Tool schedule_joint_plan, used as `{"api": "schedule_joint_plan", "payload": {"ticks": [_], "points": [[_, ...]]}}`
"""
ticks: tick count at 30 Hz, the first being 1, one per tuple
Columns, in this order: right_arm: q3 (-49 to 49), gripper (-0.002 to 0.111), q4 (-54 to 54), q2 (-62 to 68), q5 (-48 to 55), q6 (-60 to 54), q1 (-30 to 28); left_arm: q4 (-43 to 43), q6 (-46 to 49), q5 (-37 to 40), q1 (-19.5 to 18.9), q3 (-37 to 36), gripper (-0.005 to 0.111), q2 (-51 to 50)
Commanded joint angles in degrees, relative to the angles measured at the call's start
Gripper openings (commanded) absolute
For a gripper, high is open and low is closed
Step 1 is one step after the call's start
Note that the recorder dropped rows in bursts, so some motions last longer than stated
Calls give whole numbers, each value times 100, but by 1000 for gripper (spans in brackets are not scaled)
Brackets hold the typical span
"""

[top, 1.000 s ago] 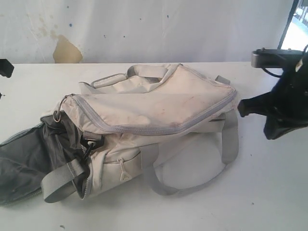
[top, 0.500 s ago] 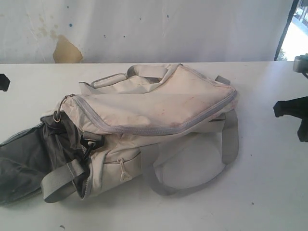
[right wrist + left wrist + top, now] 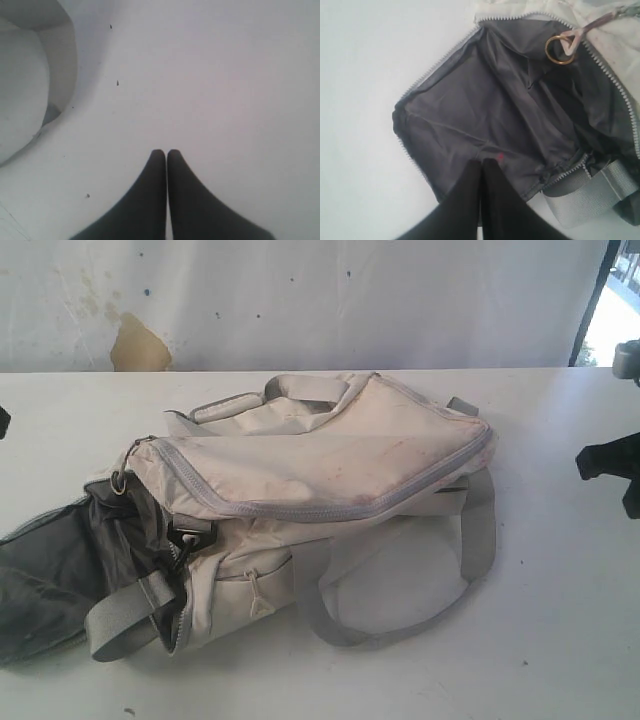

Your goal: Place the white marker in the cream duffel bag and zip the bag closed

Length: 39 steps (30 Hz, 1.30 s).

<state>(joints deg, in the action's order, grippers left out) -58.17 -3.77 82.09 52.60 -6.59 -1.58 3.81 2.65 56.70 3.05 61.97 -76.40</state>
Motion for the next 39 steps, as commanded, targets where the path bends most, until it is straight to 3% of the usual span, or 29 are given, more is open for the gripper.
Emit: {"api": "schedule_joint_plan", "payload": {"ticks": [1,16,39], "points": [[18,0,79,-287,-36,-76,-25,-4,111,-60,10,-25,0,383],[22,0,79,-1988,64,-108,-25,-4,147,-104,10,-25,0,2321],[22,0,113,-6632,467,-243,-15,-19,230,-477,10,174,0,6288]]}}
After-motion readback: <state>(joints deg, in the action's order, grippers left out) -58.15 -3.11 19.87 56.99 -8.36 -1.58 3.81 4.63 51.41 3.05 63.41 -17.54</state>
